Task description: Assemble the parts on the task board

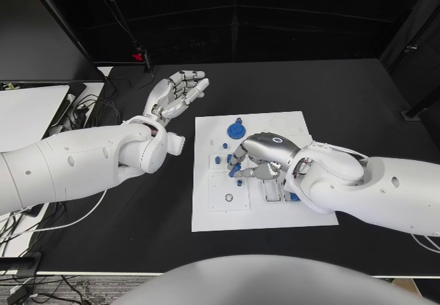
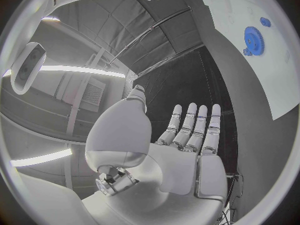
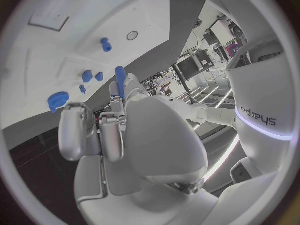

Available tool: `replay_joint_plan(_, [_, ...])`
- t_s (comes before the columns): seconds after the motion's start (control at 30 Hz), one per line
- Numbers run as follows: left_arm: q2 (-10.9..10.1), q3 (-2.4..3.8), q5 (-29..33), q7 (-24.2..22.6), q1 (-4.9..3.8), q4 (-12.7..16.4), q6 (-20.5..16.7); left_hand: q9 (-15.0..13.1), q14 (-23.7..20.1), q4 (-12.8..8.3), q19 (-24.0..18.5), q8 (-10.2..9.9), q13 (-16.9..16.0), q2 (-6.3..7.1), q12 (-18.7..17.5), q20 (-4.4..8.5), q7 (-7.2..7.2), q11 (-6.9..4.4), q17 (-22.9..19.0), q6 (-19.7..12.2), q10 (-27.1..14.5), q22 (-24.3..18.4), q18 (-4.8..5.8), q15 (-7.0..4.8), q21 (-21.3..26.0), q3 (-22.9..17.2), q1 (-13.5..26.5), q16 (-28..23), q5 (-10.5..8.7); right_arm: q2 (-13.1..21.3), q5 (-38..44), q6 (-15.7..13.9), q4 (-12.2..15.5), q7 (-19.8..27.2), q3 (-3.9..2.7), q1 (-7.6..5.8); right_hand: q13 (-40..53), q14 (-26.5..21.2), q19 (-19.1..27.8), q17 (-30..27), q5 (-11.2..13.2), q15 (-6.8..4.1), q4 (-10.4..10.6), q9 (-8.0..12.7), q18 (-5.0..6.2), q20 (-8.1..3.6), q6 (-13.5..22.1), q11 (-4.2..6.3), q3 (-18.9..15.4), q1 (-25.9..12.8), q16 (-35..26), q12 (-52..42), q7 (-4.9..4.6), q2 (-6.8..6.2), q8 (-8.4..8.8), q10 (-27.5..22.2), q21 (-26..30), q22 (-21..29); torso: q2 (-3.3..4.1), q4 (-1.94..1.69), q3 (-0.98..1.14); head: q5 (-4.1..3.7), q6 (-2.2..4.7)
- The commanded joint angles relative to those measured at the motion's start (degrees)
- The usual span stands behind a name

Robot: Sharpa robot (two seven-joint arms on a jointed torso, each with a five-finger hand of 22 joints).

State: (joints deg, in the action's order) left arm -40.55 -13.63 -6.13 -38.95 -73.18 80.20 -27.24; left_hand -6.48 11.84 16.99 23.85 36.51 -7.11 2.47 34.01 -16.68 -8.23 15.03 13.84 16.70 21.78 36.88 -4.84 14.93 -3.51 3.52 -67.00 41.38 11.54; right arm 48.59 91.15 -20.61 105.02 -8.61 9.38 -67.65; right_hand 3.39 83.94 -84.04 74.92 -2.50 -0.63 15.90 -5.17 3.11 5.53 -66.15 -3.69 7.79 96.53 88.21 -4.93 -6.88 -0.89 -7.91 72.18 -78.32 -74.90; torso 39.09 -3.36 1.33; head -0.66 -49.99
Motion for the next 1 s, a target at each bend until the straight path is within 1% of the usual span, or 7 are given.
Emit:
replay_joint_plan(0.03, [-0.02,0.06,0.12,-8.52,-0.08,0.1,0.07,0.1,-0.5,-0.1,0.28,0.35,0.05,-0.51,0.34,0.04,-8.78,-0.01,-0.05,-0.56,-0.49,0.02,-0.16,-0.07,-0.38,-0.29,-0.06,0.36,0.34,-0.77,2.9,5.1,-0.12,1.86,-0.02,0.36,0.07,5.3,-0.99,10.94,-0.2,0.09,0.04,-0.05,-0.09,-0.2,-0.29,0.21,0.38,0.65,0.38,0.39,0.01,0.35,-0.21,0.52,0.29,-7.33,-0.06,0.03,0.0,-0.09,-0.01])
replay_joint_plan(0.37, [0.07,0.06,0.12,-8.53,-0.08,-0.02,0.09,0.1,-0.5,-0.1,0.28,0.35,0.05,-0.51,0.34,0.04,-8.78,-0.01,-0.05,-0.56,-0.49,0.02,-0.16,-0.07,-0.38,-0.29,-0.06,0.36,0.34,-2.66,5.81,7.75,-0.75,1.79,0.0,1.13,0.09,5.32,-0.94,11.1,-0.19,0.09,-0.1,-0.05,-0.07,-0.18,-0.36,0.22,0.55,0.97,0.44,0.57,-0.01,0.44,-0.18,0.66,0.38,-7.28,-0.01,0.0,-0.03,-0.33,-0.01])
replay_joint_plan(0.47, [0.09,0.06,0.12,-8.51,-0.08,-0.03,0.09,0.1,-0.5,-0.1,0.28,0.35,0.05,-0.51,0.34,0.04,-8.78,-0.01,-0.05,-0.56,-0.49,0.02,-0.16,-0.07,-0.38,-0.29,-0.06,0.36,0.34,-2.99,6.0,8.28,-0.85,1.67,0.01,1.24,0.09,5.32,-0.92,11.07,-0.19,0.09,-0.09,-0.05,-0.05,-0.18,-0.34,0.21,0.55,0.97,0.43,0.59,-0.03,0.43,-0.16,0.65,0.44,-7.24,-0.03,0.07,-0.04,-0.38,-0.01])
replay_joint_plan(0.6, [0.14,0.06,0.12,-8.51,-0.08,-0.06,0.11,0.1,-0.5,-0.1,0.28,0.35,0.05,-0.51,0.34,0.04,-8.78,-0.01,-0.05,-0.56,-0.49,0.02,-0.16,-0.07,-0.38,-0.29,-0.06,0.36,0.34,-3.34,6.67,9.3,-0.94,1.35,0.01,1.32,0.08,5.32,-0.89,11.08,-0.19,0.1,-0.08,-0.03,-0.04,-0.17,-0.3,0.18,0.55,0.97,0.44,0.65,-0.06,0.42,-0.12,0.64,0.5,-7.21,-0.03,-0.01,-0.02,-0.43,-0.01])
replay_joint_plan(0.7, [0.14,0.06,0.12,-8.5,-0.08,-0.07,0.11,0.1,-0.5,-0.1,0.28,0.35,0.05,-0.51,0.34,0.04,-8.78,-0.01,-0.05,-0.56,-0.49,0.02,-0.16,-0.07,-0.38,-0.29,-0.06,0.36,0.34,-3.57,7.26,10.5,-0.98,0.84,0.01,1.34,0.08,5.32,-0.89,11.08,-0.19,0.1,-0.08,-0.03,-0.04,-0.17,-0.3,0.18,0.55,0.97,0.44,0.65,-0.06,0.42,-0.12,0.64,0.5,-7.21,-0.02,0.01,0.0,-0.53,-0.01])
replay_joint_plan(0.83, [0.13,0.06,0.12,-8.48,-0.08,-0.08,0.1,0.1,-0.5,-0.1,0.28,0.35,0.05,-0.51,0.34,0.04,-8.78,-0.01,-0.05,-0.56,-0.49,0.02,-0.16,-0.07,-0.38,-0.29,-0.06,0.36,0.34,-4.02,8.43,12.26,-1.15,0.26,0.01,1.39,0.08,5.34,-0.88,11.19,-0.19,0.11,-0.08,-0.02,-0.03,-0.17,-0.27,0.17,0.55,0.99,0.48,0.7,-0.08,0.42,-0.09,0.63,0.53,-7.19,-0.02,0.01,-0.02,-0.53,-0.01])
replay_joint_plan(1.0, [0.15,0.06,0.12,-8.46,-0.08,-0.06,0.13,0.16,-0.54,-0.1,0.28,0.48,0.14,-0.7,0.51,0.04,-8.78,-0.01,-0.24,-0.6,-0.57,-0.05,-0.17,-0.07,-0.4,-0.29,-0.06,0.51,0.42,-4.32,9.54,13.17,-1.25,-0.17,0.01,1.74,0.08,5.36,-0.9,11.28,-0.19,0.12,-0.09,-0.01,-0.04,-0.16,-0.23,0.16,0.57,1.02,0.51,0.73,-0.09,0.41,-0.06,0.64,0.47,-7.23,0.01,0.0,-0.01,-0.61,-0.01])
